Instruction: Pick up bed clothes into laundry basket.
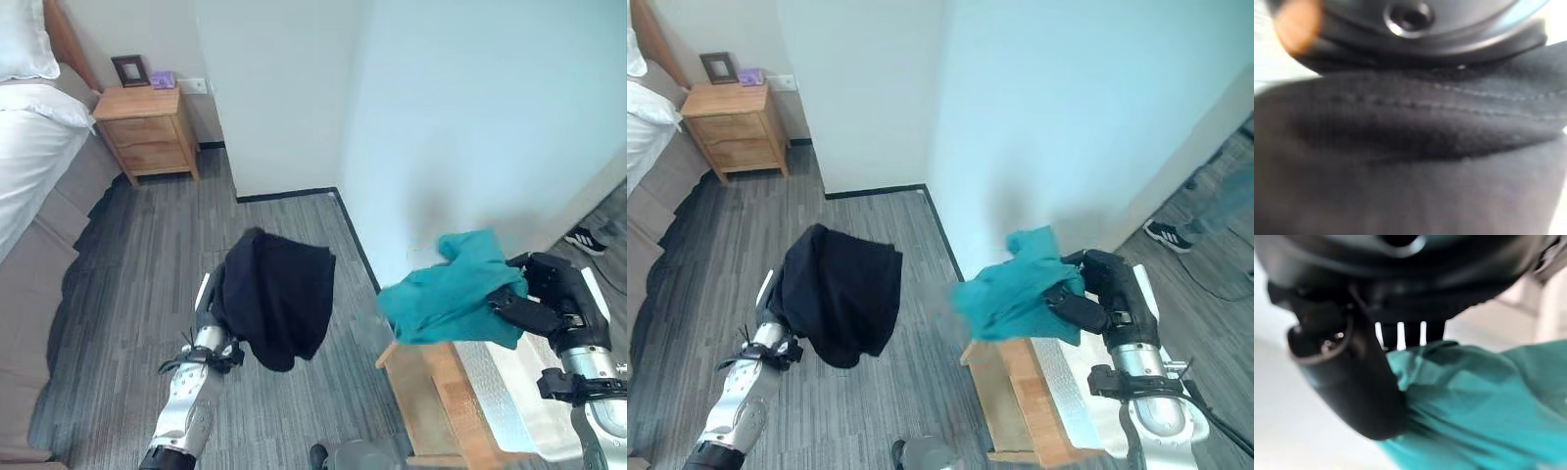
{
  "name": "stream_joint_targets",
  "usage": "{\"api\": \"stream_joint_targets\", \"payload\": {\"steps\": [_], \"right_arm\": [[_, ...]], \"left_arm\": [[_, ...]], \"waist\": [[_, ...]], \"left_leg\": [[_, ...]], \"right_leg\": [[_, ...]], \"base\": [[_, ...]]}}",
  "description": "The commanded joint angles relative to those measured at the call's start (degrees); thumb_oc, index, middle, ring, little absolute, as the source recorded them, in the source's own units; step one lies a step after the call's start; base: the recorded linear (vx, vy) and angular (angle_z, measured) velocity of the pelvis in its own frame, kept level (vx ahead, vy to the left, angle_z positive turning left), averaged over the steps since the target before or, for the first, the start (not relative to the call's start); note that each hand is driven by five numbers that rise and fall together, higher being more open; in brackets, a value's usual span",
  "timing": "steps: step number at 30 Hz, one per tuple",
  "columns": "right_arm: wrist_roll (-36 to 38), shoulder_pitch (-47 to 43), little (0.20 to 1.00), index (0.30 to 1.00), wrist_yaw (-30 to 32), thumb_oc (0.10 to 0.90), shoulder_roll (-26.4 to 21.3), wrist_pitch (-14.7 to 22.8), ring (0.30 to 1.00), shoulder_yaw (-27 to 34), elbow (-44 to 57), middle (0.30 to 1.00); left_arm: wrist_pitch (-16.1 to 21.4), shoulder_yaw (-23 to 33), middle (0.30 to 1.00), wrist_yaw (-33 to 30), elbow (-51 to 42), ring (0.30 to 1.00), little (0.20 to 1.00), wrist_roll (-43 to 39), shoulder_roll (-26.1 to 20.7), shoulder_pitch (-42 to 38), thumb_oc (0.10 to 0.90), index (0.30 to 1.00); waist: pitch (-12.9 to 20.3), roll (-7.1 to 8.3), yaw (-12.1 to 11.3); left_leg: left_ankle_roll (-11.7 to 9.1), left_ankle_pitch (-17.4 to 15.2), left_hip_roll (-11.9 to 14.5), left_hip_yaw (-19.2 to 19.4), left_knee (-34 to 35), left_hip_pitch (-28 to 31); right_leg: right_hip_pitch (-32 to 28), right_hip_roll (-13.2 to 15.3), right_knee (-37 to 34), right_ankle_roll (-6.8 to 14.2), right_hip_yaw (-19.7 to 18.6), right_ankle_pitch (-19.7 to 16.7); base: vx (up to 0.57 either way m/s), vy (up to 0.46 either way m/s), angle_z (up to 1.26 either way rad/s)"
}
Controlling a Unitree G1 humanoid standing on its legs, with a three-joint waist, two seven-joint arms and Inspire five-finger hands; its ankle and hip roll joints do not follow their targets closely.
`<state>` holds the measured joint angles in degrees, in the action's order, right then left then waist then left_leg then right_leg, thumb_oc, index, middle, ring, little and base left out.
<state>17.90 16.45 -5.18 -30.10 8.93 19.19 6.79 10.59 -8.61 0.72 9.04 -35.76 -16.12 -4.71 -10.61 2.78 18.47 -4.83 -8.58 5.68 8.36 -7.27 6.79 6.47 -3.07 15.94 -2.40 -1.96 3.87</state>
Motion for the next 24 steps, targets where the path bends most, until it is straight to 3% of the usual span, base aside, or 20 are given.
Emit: {"api": "stream_joint_targets", "payload": {"steps": [1, 2, 4, 6, 8, 9, 10, 11, 12, 13, 15, 16, 17, 18, 19, 20, 21, 22, 23, 24], "right_arm": [[1.1, -3.5, 0.3, 0.3, 3.1, 0.4, 0.8, 6.4, 0.3, 1.0, 3.0, 0.3], [0.2, -5.0, 0.3, 0.3, 3.9, 0.4, 1.2, 6.5, 0.3, -0.4, 2.7, 0.3], [-2.3, -7.2, 0.3, 0.3, 4.9, 0.4, 2.0, 6.3, 0.3, -2.5, 2.8, 0.3], [-3.8, -7.5, 0.3, 0.3, 5.9, 0.4, 2.1, 5.9, 0.3, -2.9, 2.9, 0.3], [-6.1, -7.3, 0.3, 0.3, 6.4, 0.4, 1.9, 5.2, 0.3, -2.6, 4.1, 0.3], [-6.7, -7.1, 0.3, 0.3, 6.0, 0.4, 1.6, 5.1, 0.3, -1.9, 4.4, 0.3], [-7.4, -6.6, 0.3, 0.3, 6.8, 0.4, 1.9, 5.0, 0.3, 0.3, 4.3, 0.3], [-7.5, -6.6, 0.3, 0.3, 6.8, 0.4, 1.9, 5.0, 0.3, 0.3, 4.4, 0.3], [-8.1, -7.0, 0.3, 0.3, 8.8, 0.4, 2.4, 5.3, 0.3, 2.1, 4.2, 0.3], [-8.1, -7.1, 0.3, 0.3, 9.0, 0.4, 2.5, 5.5, 0.3, 2.5, 4.4, 0.3], [-8.3, -7.1, 0.3, 0.3, 9.0, 0.4, 2.4, 5.5, 0.3, 2.5, 4.5, 0.3], [-8.8, -7.7, 0.3, 0.3, 9.3, 0.4, 2.2, 5.6, 0.3, 2.2, 4.7, 0.3], [-8.8, -7.6, 0.3, 0.3, 9.3, 0.4, 2.2, 5.6, 0.3, 2.1, 4.7, 0.3], [-8.9, -8.2, 0.3, 0.3, 9.1, 0.4, 1.9, 5.6, 0.3, 1.2, 4.8, 0.3], [-9.3, -8.9, 0.3, 0.3, 8.1, 0.4, 1.0, 5.4, 0.3, 0.5, 4.7, 0.3], [-9.3, -9.0, 0.3, 0.3, 8.1, 0.4, 0.9, 5.4, 0.3, 0.4, 4.6, 0.3], [-8.9, -8.8, 0.3, 0.3, 7.4, 0.4, 0.0, 5.1, 0.3, 0.7, 4.9, 0.3], [-8.8, -8.9, 0.3, 0.3, 7.4, 0.4, 0.0, 5.0, 0.3, 0.6, 4.9, 0.3], [-8.3, -9.5, 0.3, 0.3, 7.3, 0.4, -0.5, 5.3, 0.3, 0.1, 5.5, 0.3], [-8.0, -10.1, 0.3, 0.3, 7.4, 0.4, -1.0, 5.6, 0.3, -0.5, 5.4, 0.3]], "left_arm": [[6.2, -0.5, 0.3, 1.9, -4.4, 0.3, 0.3, 0.6, -1.6, -5.0, 0.4, 0.3], [6.3, -0.8, 0.3, 1.1, -4.2, 0.3, 0.3, 1.0, -2.1, -5.5, 0.4, 0.3], [6.4, 1.0, 0.3, 0.1, -4.0, 0.3, 0.3, 2.4, -5.0, -5.6, 0.4, 0.3], [6.6, 1.6, 0.3, -0.4, -4.2, 0.3, 0.3, 2.2, -6.1, -5.8, 0.4, 0.3], [6.7, 3.9, 0.3, -1.7, -4.6, 0.3, 0.3, 2.3, -8.2, -6.4, 0.4, 0.3], [6.7, 4.6, 0.3, -2.0, -4.8, 0.3, 0.3, 2.3, -8.7, -7.1, 0.4, 0.3], [7.2, 6.1, 0.3, -2.7, -5.3, 0.3, 0.3, 2.5, -9.1, -8.2, 0.4, 0.3], [7.2, 6.2, 0.3, -2.7, -5.3, 0.3, 0.3, 2.5, -9.0, -8.2, 0.4, 0.3], [7.6, 8.6, 0.3, -3.4, -6.6, 0.3, 0.3, 2.1, -9.7, -7.4, 0.4, 0.3], [7.6, 9.5, 0.3, -3.6, -7.0, 0.3, 0.3, 2.2, -9.8, -6.8, 0.4, 0.3], [7.5, 10.2, 0.3, -3.6, -7.5, 0.3, 0.3, 2.7, -9.9, -5.8, 0.4, 0.3], [7.7, 12.4, 0.3, -3.9, -8.4, 0.3, 0.3, 2.8, -9.6, -3.4, 0.4, 0.3], [7.6, 12.5, 0.3, -3.9, -8.5, 0.3, 0.3, 2.8, -9.6, -3.2, 0.4, 0.3], [7.6, 14.2, 0.3, -3.9, -9.2, 0.3, 0.3, 3.0, -9.7, -1.7, 0.4, 0.3], [7.4, 15.4, 0.3, -3.3, -9.1, 0.3, 0.3, 2.9, -8.7, 0.2, 0.4, 0.3], [7.5, 15.5, 0.3, -3.2, -9.1, 0.3, 0.3, 2.9, -8.6, 0.3, 0.4, 0.3], [7.6, 15.7, 0.3, -2.4, -8.6, 0.3, 0.3, 1.5, -7.9, 1.1, 0.4, 0.3], [7.6, 15.8, 0.3, -2.2, -8.7, 0.3, 0.3, 1.4, -7.9, 1.2, 0.4, 0.3], [7.7, 16.4, 0.3, -1.7, -9.0, 0.3, 0.3, 0.3, -7.5, 1.9, 0.4, 0.3], [7.8, 15.9, 0.3, -2.1, -8.9, 0.3, 0.3, 0.1, -7.2, 1.8, 0.4, 0.3]], "waist": [[4.8, 3.13, 0.1], [4.0, 3.57, -0.5], [2.7, 3.71, -1.1], [2.0, 3.66, -1.5], [0.6, 2.55, -2.4], [0.4, 1.91, -2.0], [1.0, 0.75, -1.0], [1.1, 0.82, -1.2], [2.6, 0.46, -1.9], [3.4, 0.58, -2.5], [4.3, 0.7, -3.2], [5.6, 0.95, -4.9], [5.7, 0.91, -5.0], [5.9, 1.09, -6.6], [6.3, 1.95, -7.4], [6.3, 1.92, -7.5], [5.4, 3.56, -8.2], [5.2, 3.38, -8.4], [4.1, 3.38, -9.1], [3.4, 3.65, -10.3]], "left_leg": [[1.6, -1.3, -3.2, -0.9, 2.5, 3.4], [2.1, -1.3, -4.0, -1.4, 2.8, 3.5], [2.9, -0.5, -4.2, 2.3, 5.1, 4.6], [3.0, 0.6, -4.0, 4.1, 5.7, 4.8], [3.2, 3.5, -2.5, 7.1, 6.7, 4.1], [3.4, 4.8, -1.5, 7.8, 7.5, 3.5], [4.1, 6.8, 0.0, 9.4, 9.2, 2.8], [4.0, 7.0, 0.0, 9.6, 9.3, 2.8], [4.2, 7.5, 0.1, 12.1, 9.5, 2.0], [3.9, 8.0, -0.1, 13.7, 10.0, 1.5], [3.6, 8.7, -0.1, 15.5, 10.5, 1.2], [2.9, 9.1, 0.3, 19.9, 10.2, 0.7], [2.8, 9.1, 0.4, 20.1, 10.1, 0.8], [2.2, 9.0, 1.3, 23.5, 9.1, 0.7], [0.8, 7.5, 2.1, 25.2, 6.5, 0.4], [0.6, 7.2, 2.4, 25.3, 5.9, 0.3], [-3.5, 11.1, 8.2, 25.5, -7.4, -5.5], [-4.3, 11.1, 9.2, 25.5, -8.7, -5.9], [-5.2, 15.1, 11.5, 24.8, -12.1, -7.7], [-5.0, 17.0, 10.2, 18.8, -13.5, -9.4]], "right_leg": [[1.1, 4.3, -15.7, 12.6, -9.0, -13.3], [2.1, 4.3, -16.2, 13.9, -10.0, -14.9], [3.7, 4.6, -17.2, 16.2, -9.4, -17.1], [5.3, 4.6, -14.8, 16.4, -7.8, -16.9], [5.8, 5.6, -4.3, 15.2, -0.6, -13.4], [6.3, 5.3, 1.7, 14.3, 0.1, -11.2], [5.1, 3.8, 11.9, 13.1, -0.7, -7.8], [5.5, 3.7, 12.2, 13.0, -0.8, -7.9], [1.8, 6.8, 12.9, 12.3, 1.7, -5.8], [-0.7, 8.5, 10.5, 12.3, 3.2, -5.3], [-3.0, 9.1, 7.0, 12.5, 4.1, -5.9], [-6.3, 10.2, 1.5, 12.7, 8.8, -3.5], [-6.3, 10.0, 1.2, 12.6, 8.6, -3.7], [-7.7, 12.1, -2.3, 12.3, 13.4, -2.6], [-10.0, 12.7, -8.2, 12.7, 14.2, -1.0], [-10.3, 12.5, -8.9, 12.6, 14.0, -1.2], [-12.4, 9.8, -12.7, 9.8, 10.2, 0.2], [-12.6, 9.1, -13.1, 9.4, 10.0, 0.1], [-12.9, 7.2, -15.0, 7.3, 7.9, -0.8], [-13.0, 6.4, -15.8, 6.2, 5.2, -1.2]], "base": [[-0.33, 0.239, -0.02], [-0.29, 0.189, -0.15], [-0.33, 0.199, -0.76], [-0.22, 0.075, -0.95], [-0.41, 0.126, -0.65], [-0.53, 0.159, -1.14], [-0.37, 0.101, -1.13], [-0.35, 0.059, -0.97], [-0.22, -0.008, -0.4], [-0.22, -0.002, -0.62], [-0.14, -0.04, -1.05], [-0.15, -0.06, -1.06], [-0.16, -0.086, -1.15], [-0.06, -0.164, -1.71], [-0.06, -0.169, -1.91], [-0.03, -0.382, -2.01], [0.0, -0.289, -1.07], [-0.11, -0.369, -0.62], [-0.15, -0.123, -0.54], [-0.18, -0.082, -1.03]]}}
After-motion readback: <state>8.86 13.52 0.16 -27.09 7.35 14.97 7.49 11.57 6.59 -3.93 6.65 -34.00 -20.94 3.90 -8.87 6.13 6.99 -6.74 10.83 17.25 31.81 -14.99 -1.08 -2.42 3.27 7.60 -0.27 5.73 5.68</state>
